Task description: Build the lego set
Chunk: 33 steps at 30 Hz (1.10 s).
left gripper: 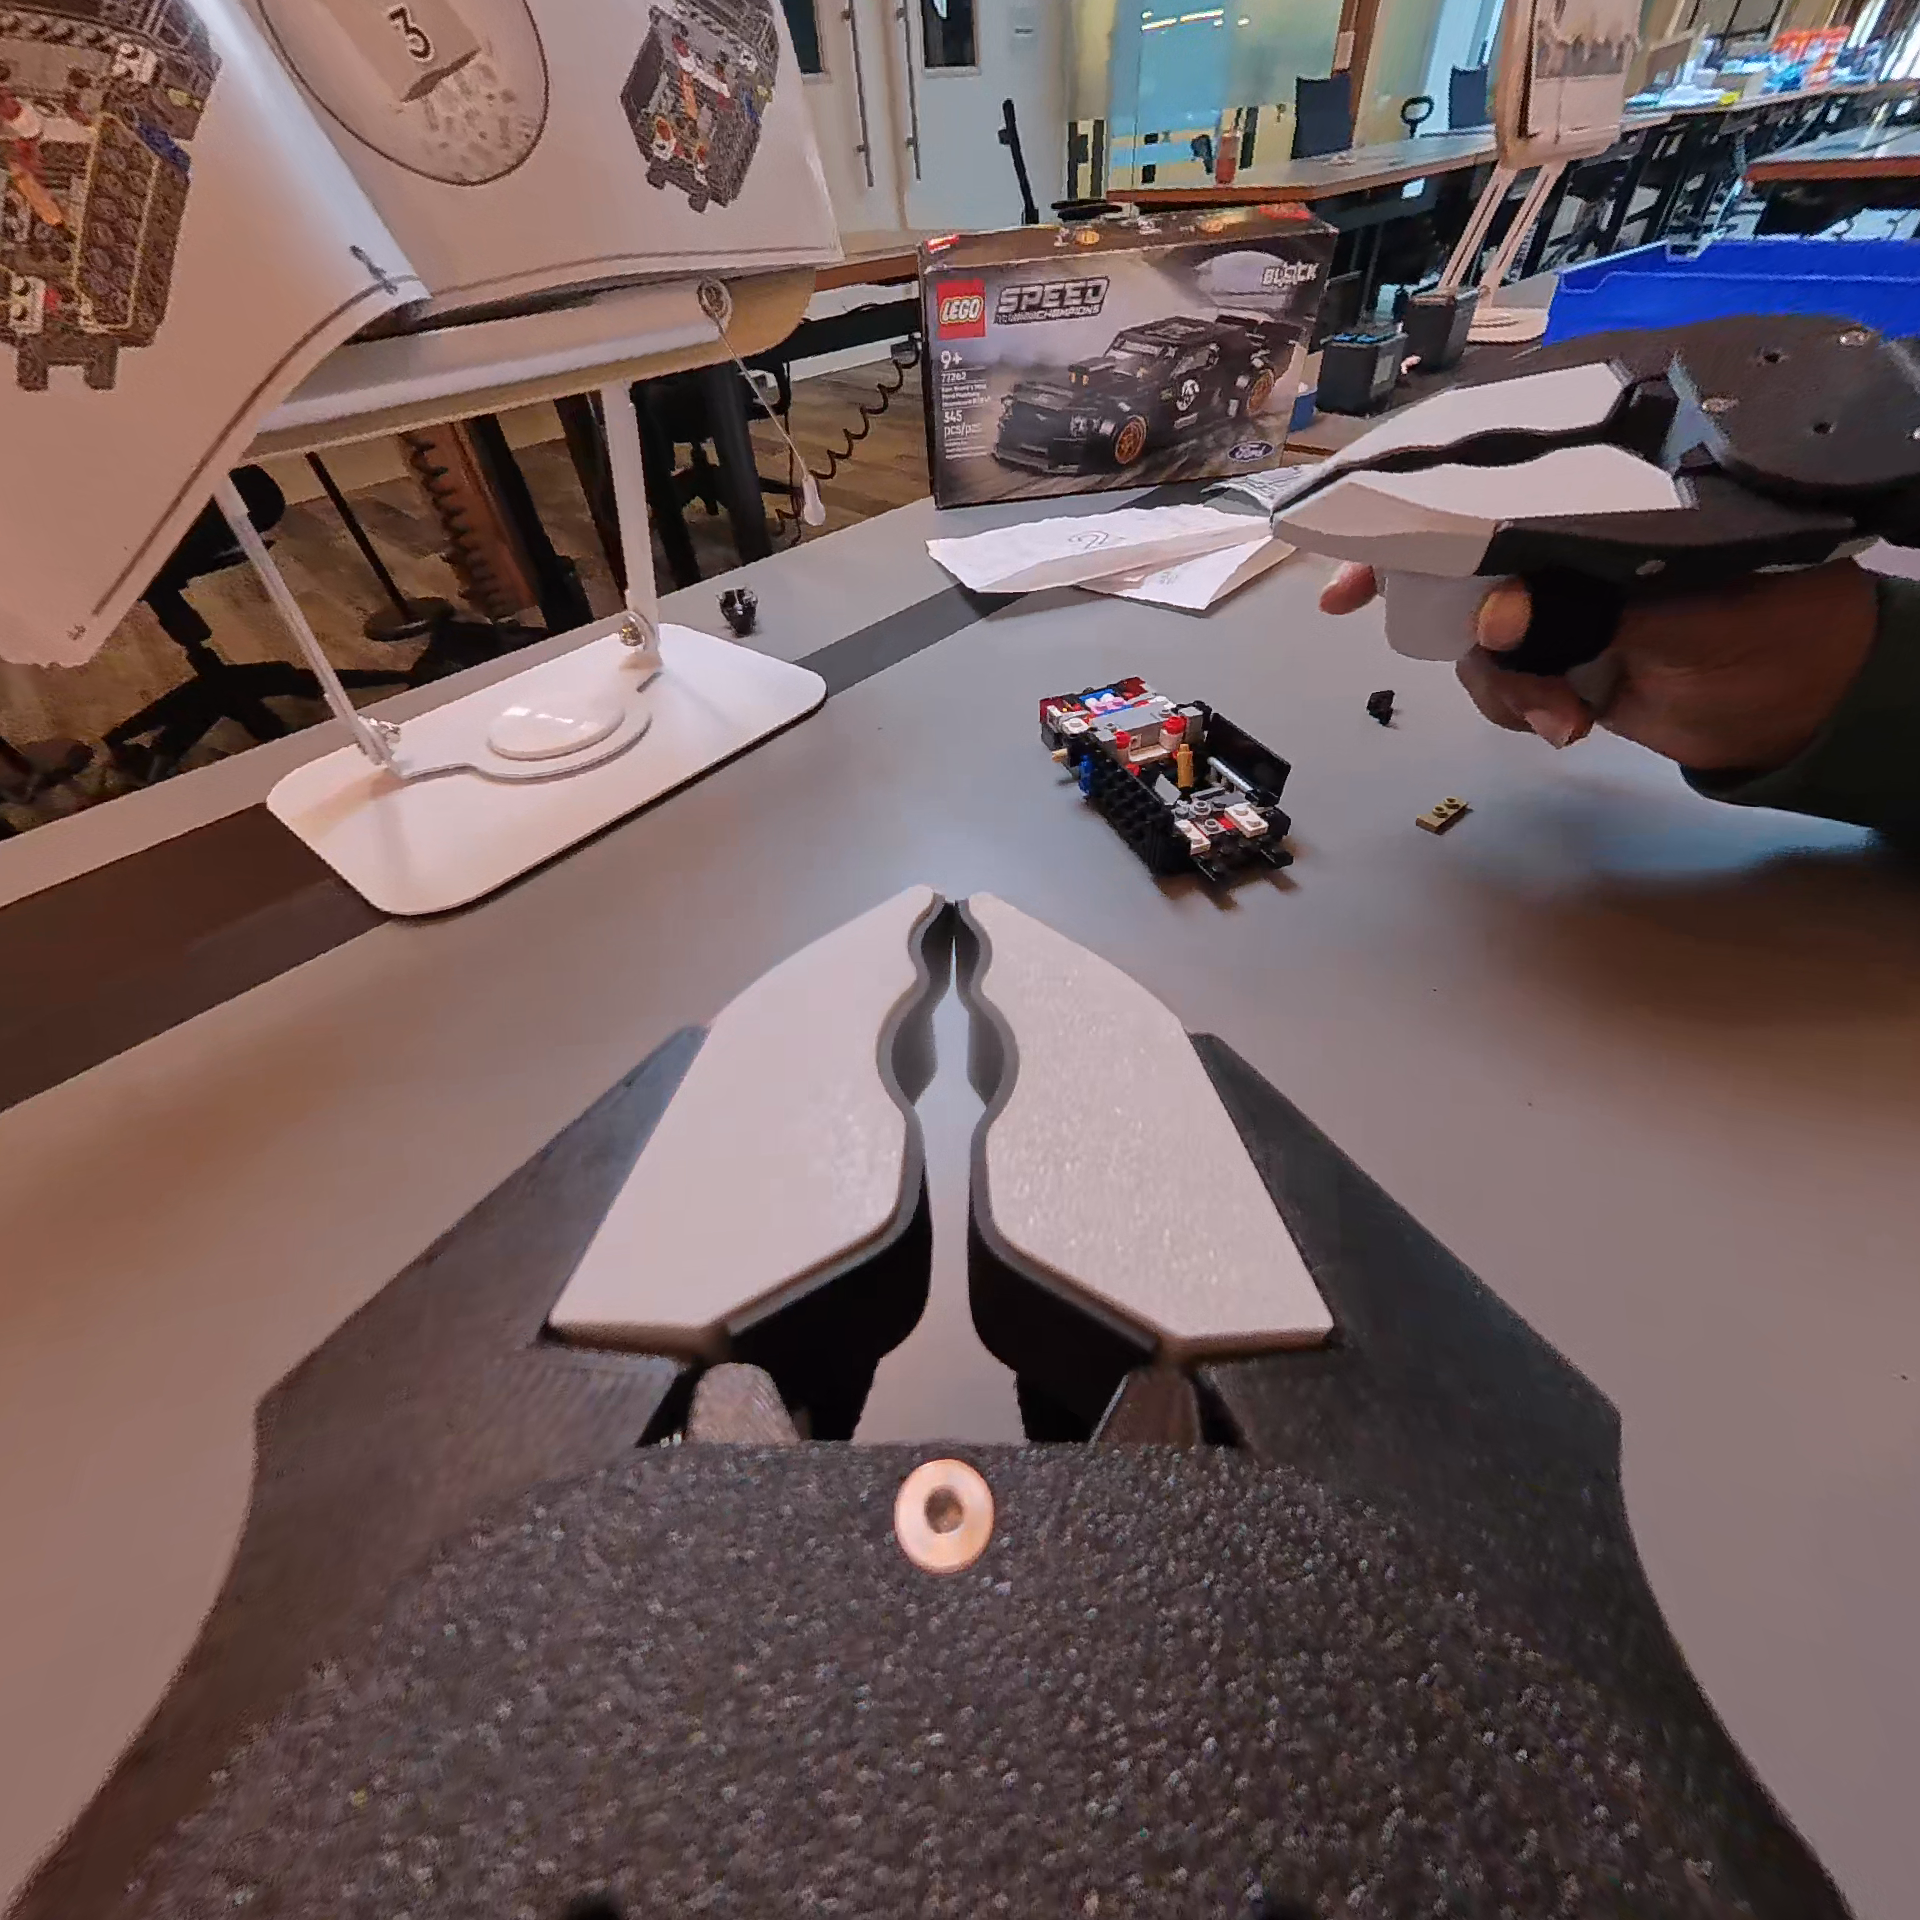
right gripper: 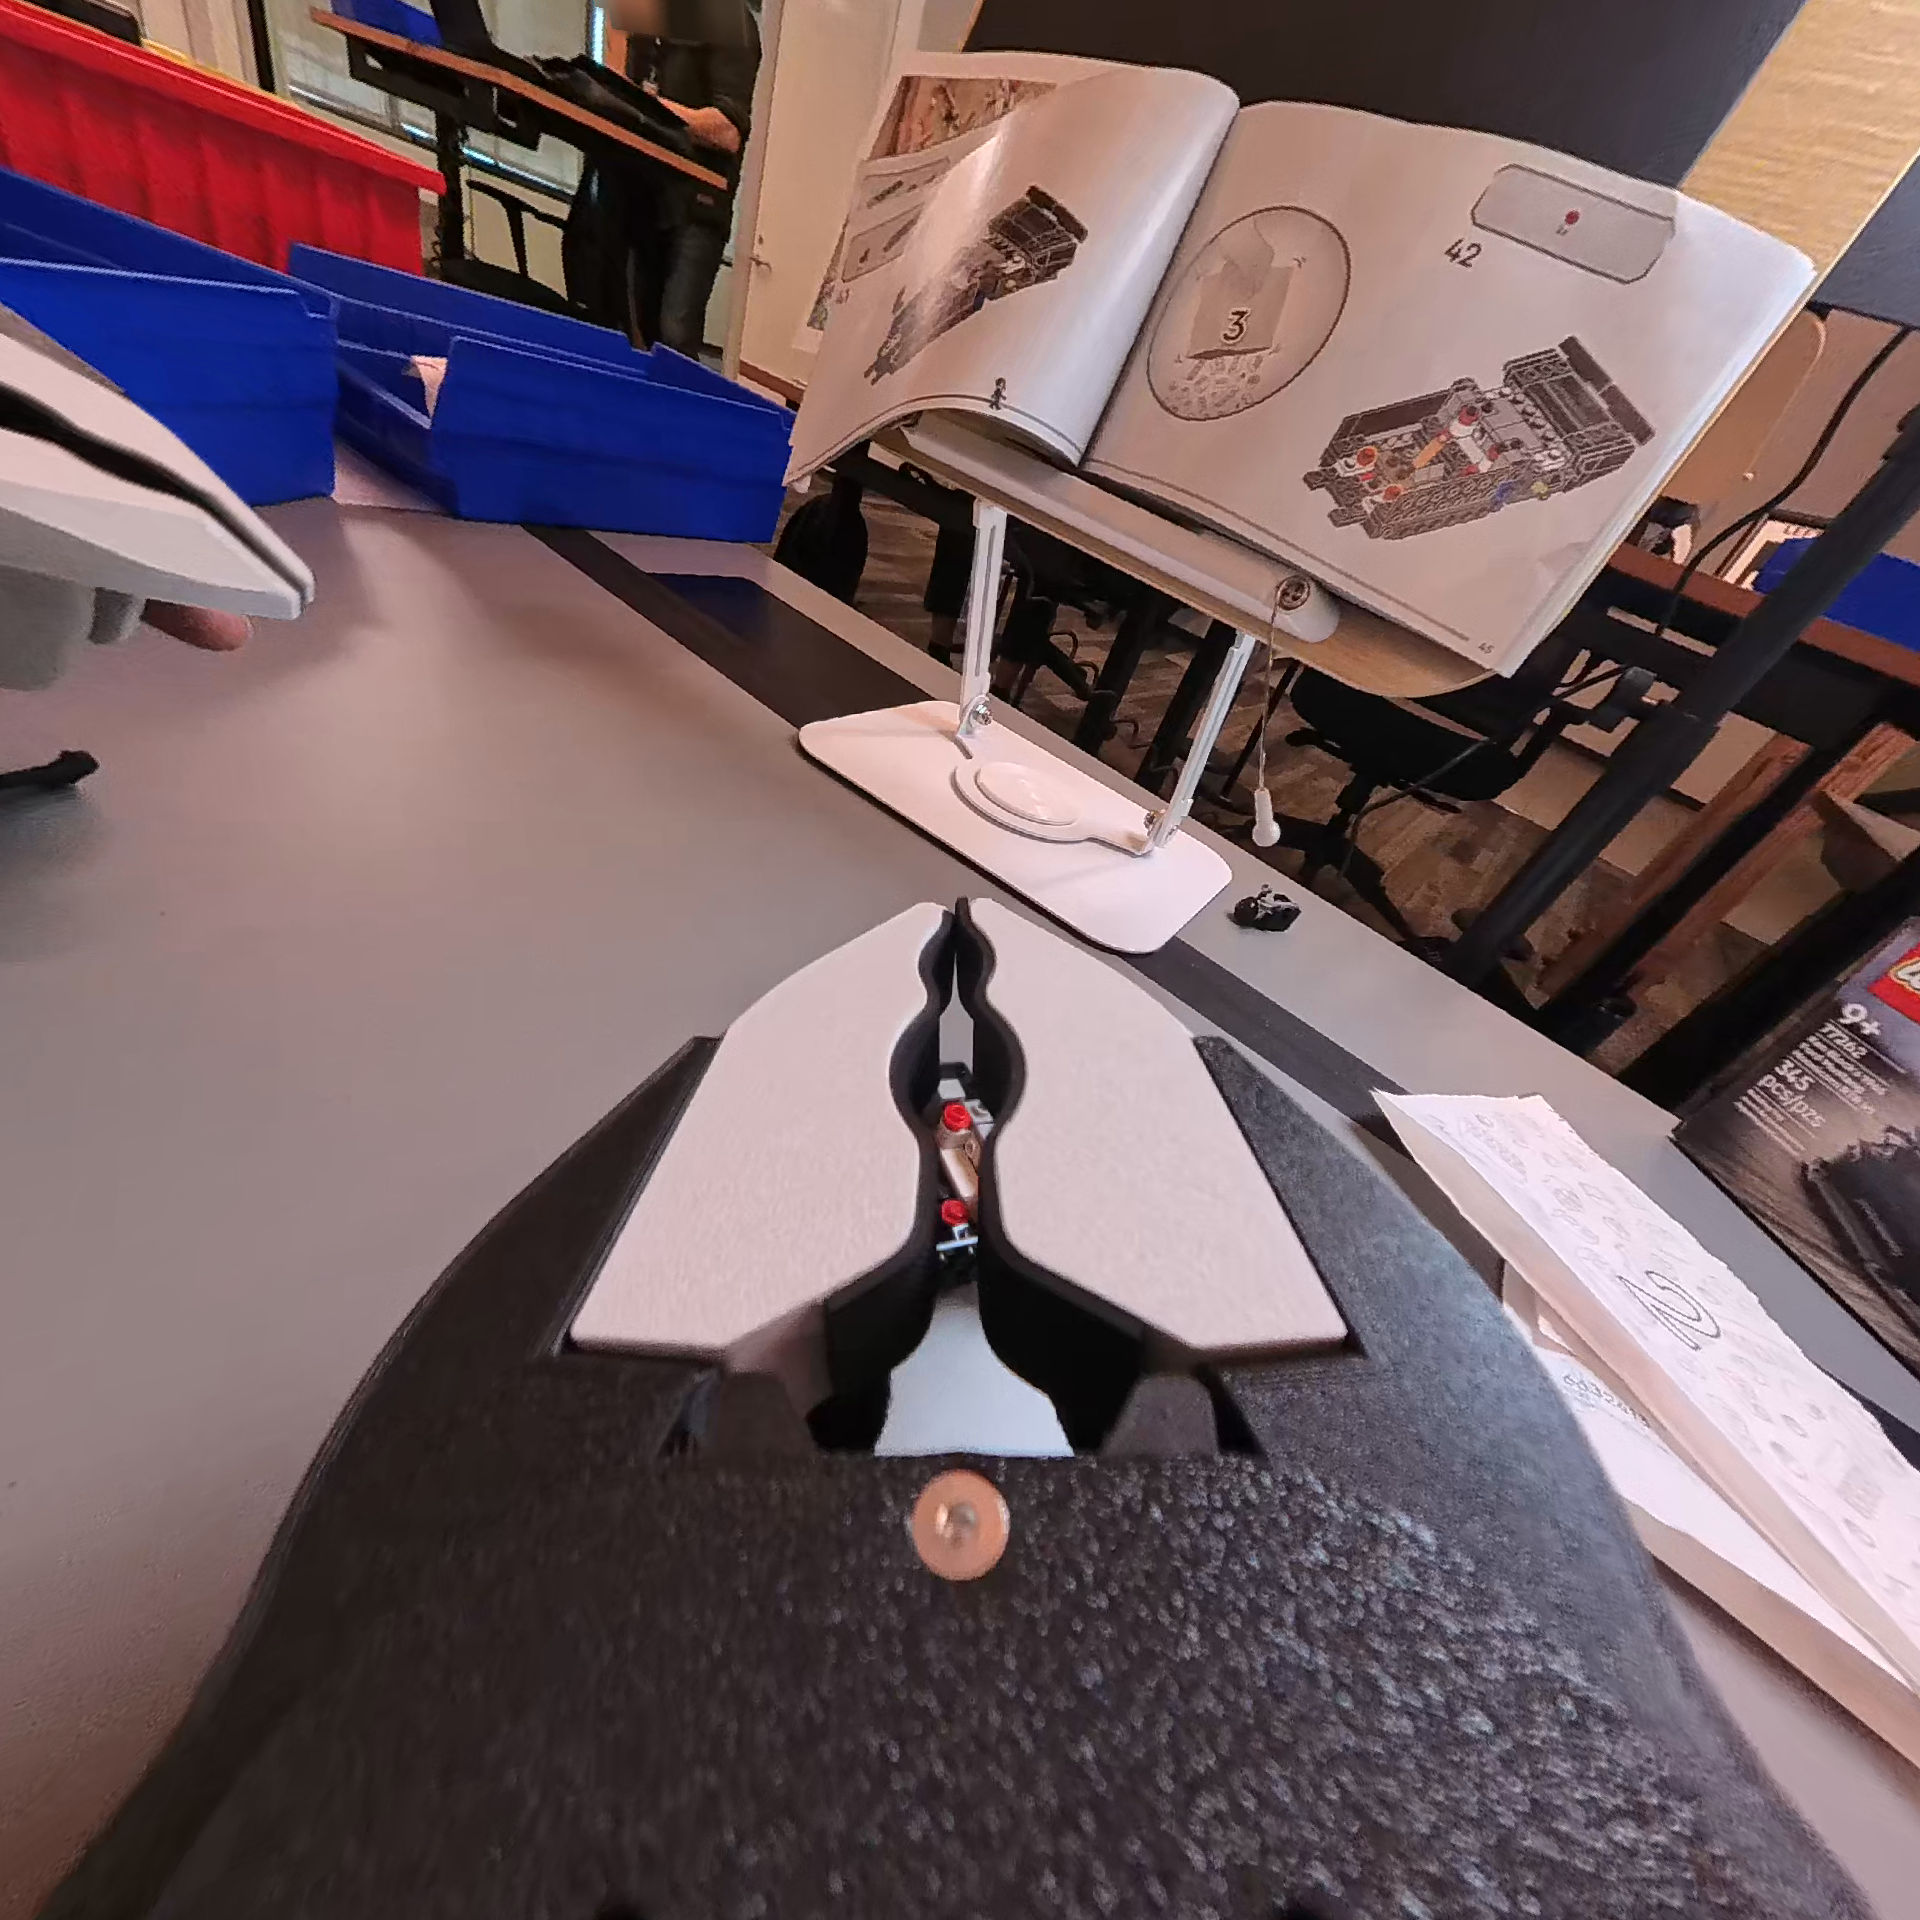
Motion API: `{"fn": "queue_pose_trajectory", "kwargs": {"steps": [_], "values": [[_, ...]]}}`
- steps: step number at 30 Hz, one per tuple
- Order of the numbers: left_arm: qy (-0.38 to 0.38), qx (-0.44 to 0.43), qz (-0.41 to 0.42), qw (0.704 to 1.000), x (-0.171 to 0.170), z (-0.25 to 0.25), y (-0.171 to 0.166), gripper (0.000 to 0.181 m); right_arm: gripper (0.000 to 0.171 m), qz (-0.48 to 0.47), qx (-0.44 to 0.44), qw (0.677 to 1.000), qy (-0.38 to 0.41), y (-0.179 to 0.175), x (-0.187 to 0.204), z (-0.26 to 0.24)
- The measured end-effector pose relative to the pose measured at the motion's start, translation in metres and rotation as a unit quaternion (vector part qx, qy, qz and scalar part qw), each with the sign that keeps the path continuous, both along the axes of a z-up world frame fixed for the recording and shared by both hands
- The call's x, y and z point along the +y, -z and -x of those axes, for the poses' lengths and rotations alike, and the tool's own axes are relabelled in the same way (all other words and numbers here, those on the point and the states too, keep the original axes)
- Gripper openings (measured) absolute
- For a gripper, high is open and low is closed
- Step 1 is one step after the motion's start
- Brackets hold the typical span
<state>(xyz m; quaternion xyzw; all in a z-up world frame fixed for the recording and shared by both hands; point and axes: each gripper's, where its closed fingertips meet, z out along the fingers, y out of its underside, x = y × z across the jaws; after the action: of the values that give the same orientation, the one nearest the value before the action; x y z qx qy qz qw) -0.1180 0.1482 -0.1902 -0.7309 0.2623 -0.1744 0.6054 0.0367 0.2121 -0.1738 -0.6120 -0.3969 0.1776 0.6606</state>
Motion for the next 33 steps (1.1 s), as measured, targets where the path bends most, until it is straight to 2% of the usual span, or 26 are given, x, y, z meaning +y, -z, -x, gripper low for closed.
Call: {"fn": "queue_pose_trajectory", "kwargs": {"steps": [16,17,18,24,33], "values": [[-0.028,0.007,-0.008,1.000,0.008,0.015,0.003,0.000,0.000,0.031,0.016,0.999,0.005,0.000,0.001,-0.008],[-0.030,0.008,-0.010,0.999,0.008,0.016,0.002,0.000,0.002,0.033,0.015,0.999,0.007,0.000,0.001,-0.008],[-0.032,0.008,-0.012,0.999,0.008,0.016,0.002,0.000,0.011,0.035,0.015,0.999,0.009,0.001,0.002,-0.008],[-0.061,0.005,-0.026,0.998,0.011,0.028,-0.005,0.000,0.021,0.038,0.016,0.999,0.026,0.003,0.006,-0.012],[-0.073,-0.005,-0.027,0.997,0.014,0.036,-0.008,0.008,0.022,0.033,0.014,0.999,0.031,0.004,0.006,-0.013]]}}
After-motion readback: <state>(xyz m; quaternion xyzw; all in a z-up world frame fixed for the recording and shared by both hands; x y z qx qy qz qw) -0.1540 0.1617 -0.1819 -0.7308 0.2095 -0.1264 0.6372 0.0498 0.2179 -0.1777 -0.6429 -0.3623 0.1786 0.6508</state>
